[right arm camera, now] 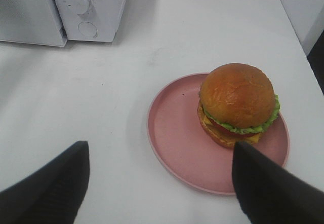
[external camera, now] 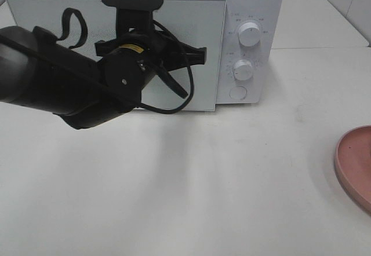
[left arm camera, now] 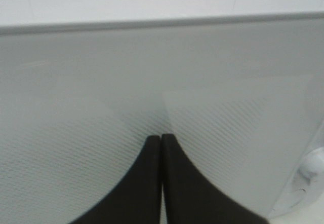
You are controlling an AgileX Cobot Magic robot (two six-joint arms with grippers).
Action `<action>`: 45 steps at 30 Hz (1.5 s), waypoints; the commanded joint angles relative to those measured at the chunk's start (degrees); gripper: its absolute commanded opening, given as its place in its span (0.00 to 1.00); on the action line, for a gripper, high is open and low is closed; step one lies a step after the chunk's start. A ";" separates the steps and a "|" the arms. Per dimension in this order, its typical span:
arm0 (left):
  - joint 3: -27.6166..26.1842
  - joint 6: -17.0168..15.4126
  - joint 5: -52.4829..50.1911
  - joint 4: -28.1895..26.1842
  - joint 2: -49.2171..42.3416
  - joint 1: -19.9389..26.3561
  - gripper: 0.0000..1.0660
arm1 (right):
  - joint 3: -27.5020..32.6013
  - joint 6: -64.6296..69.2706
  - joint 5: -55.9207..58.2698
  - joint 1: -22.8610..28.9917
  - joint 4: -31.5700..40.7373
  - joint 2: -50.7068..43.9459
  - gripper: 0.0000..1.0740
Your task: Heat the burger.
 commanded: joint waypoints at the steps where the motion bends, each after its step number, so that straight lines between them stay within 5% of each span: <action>1: -4.07 1.26 -0.92 -1.32 2.01 0.52 0.00 | 0.11 -0.17 -0.06 -0.40 0.06 -1.49 0.70; 13: -10.66 2.35 3.21 -1.26 5.04 3.95 0.00 | 0.11 -0.17 -0.06 -0.40 0.06 -1.49 0.70; 23: -10.43 9.11 9.28 -3.50 2.29 0.29 0.00 | 0.11 -0.17 -0.06 -0.40 0.06 -1.49 0.70; 25: -9.28 12.32 9.68 -5.84 1.66 -2.01 0.00 | 0.11 -0.17 -0.06 -0.40 0.06 -1.49 0.70; 32: -4.35 15.64 10.54 -10.14 -0.69 -4.70 0.00 | 0.11 -0.17 -0.06 -0.40 0.06 -1.49 0.70; 38: -0.46 18.05 23.03 -10.71 -4.76 -4.13 0.00 | 0.11 -0.17 -0.06 -0.40 0.06 -1.49 0.70; 42: -0.40 18.33 33.06 -11.63 -5.67 -2.18 0.12 | 0.11 -0.17 -0.06 -0.40 0.06 -1.49 0.70; 44: -0.40 17.59 45.21 -11.97 -6.65 1.95 0.56 | 0.11 -0.17 -0.06 -0.40 0.06 -1.49 0.70; 45: -0.40 17.59 45.21 -11.97 -6.65 1.95 0.56 | 0.11 -0.17 -0.06 -0.40 0.06 -1.49 0.70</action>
